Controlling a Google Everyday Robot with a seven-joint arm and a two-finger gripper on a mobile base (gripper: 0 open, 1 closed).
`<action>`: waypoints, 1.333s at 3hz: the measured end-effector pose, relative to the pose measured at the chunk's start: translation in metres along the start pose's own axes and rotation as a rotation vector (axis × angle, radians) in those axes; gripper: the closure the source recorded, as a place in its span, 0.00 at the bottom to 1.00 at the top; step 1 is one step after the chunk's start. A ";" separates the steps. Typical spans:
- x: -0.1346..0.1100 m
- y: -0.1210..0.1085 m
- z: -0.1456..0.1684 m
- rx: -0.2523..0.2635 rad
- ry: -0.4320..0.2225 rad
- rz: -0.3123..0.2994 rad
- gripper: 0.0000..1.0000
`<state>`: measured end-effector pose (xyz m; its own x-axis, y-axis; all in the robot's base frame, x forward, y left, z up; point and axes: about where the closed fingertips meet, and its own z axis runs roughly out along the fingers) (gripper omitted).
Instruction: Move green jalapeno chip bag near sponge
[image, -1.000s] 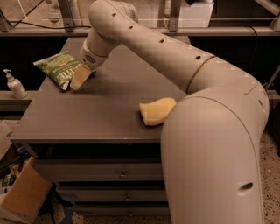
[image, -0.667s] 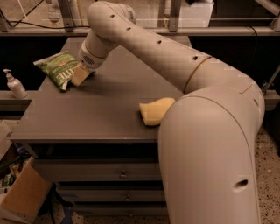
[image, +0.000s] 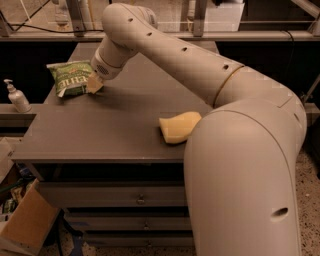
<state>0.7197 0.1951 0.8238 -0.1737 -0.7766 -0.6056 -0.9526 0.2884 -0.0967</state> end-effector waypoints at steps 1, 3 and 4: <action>0.006 -0.005 -0.020 0.027 -0.017 0.008 1.00; 0.024 -0.023 -0.100 0.115 -0.057 -0.008 1.00; 0.042 -0.030 -0.141 0.149 -0.043 -0.025 1.00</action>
Offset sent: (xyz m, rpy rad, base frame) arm -0.0065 -0.0871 0.0821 0.0605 -0.1356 -0.0699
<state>0.7056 0.0750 0.9125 -0.1367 -0.7605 -0.6348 -0.9082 0.3521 -0.2262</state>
